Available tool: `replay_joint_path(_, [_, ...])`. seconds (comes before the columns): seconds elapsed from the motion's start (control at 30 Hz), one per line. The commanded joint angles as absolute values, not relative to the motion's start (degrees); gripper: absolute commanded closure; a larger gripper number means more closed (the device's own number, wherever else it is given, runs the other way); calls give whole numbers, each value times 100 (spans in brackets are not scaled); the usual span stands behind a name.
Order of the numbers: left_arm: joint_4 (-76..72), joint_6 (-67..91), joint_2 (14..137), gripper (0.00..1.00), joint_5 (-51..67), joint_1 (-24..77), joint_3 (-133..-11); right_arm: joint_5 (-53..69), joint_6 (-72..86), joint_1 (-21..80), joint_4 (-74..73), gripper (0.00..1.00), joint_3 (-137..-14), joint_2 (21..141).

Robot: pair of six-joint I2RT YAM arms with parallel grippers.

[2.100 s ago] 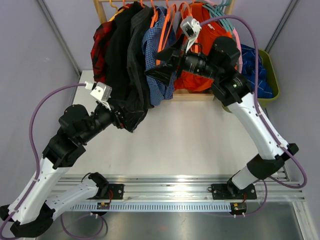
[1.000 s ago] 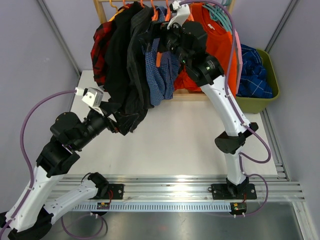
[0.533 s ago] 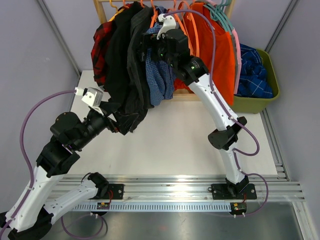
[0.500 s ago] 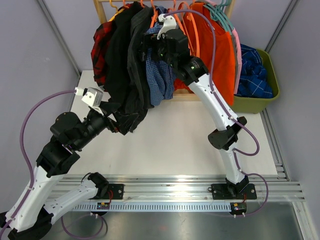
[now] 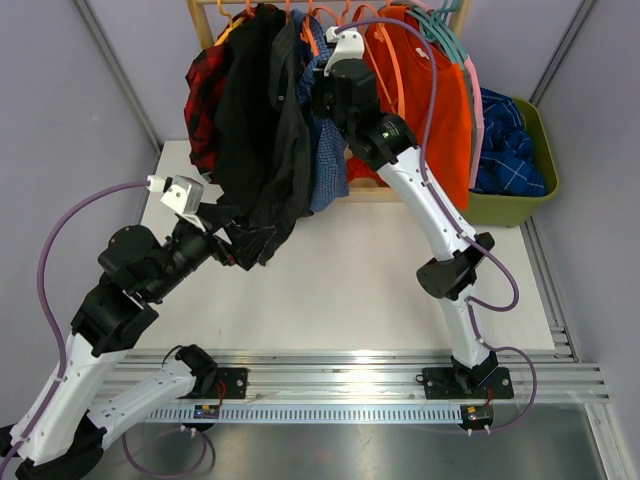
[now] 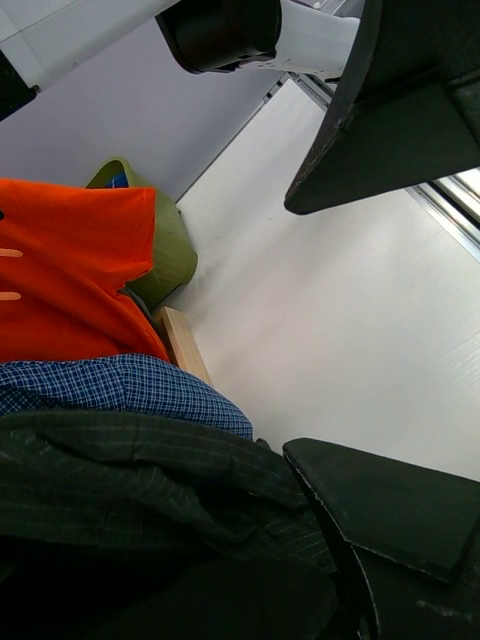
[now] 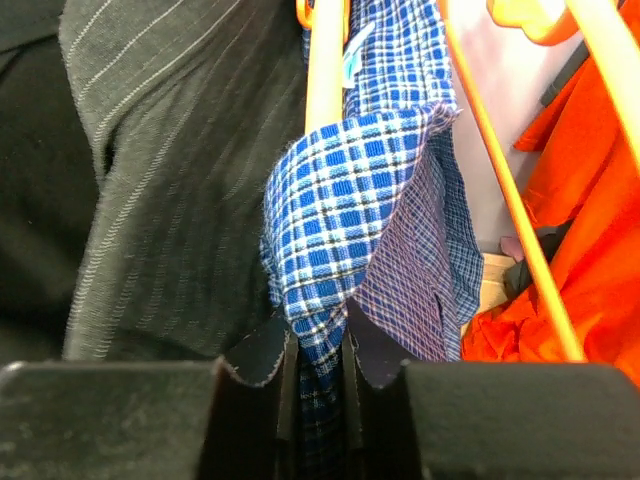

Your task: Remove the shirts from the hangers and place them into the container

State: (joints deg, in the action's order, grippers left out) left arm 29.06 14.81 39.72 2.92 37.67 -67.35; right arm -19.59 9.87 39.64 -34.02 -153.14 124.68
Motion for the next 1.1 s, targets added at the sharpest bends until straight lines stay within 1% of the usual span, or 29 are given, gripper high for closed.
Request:
replay_joint_path(0.0, [2760,1433,3937,1,229,3744,-6689,-2206,791,3999,-3226,100,-15206,11989])
replay_joint_path(0.3, [2733,1468,3920,1,255,3744,-6653,-2425,35,3990,-2637,100,-14792,11312])
replay_joint_path(0.47, [2716,1477,3894,1,264,3744,-6636,-2119,-579,3990,-2111,100,-14591,10716])
replay_joint_path(0.57, [2672,1494,3911,1,290,3744,-6636,-1943,-817,3990,-1373,100,-13689,10172])
replay_joint_path(0.6, [2654,1503,3929,1,299,3744,-6644,-1916,-870,3999,-1049,100,-13537,10065])
replay_joint_path(0.7, [2611,1520,3955,1,360,3744,-6645,-1916,-1142,3999,-739,100,-13219,9932])
replay_joint_path(0.73, [2610,1521,3955,1,378,3744,-6645,-2012,-1186,3990,-721,100,-13236,9993])
replay_joint_path(0.93, [2680,1547,3877,1,387,3744,-6680,-1987,-1020,3823,-1142,100,-14316,11012])
replay_joint_path(0.97, [2707,1547,3859,1,369,3744,-6697,-1960,-976,3823,-1230,100,-14692,11239])
replay_joint_path(1.07, [2839,1538,3701,1,229,3744,-6689,-1899,-748,3823,-1810,100,-15195,11373])
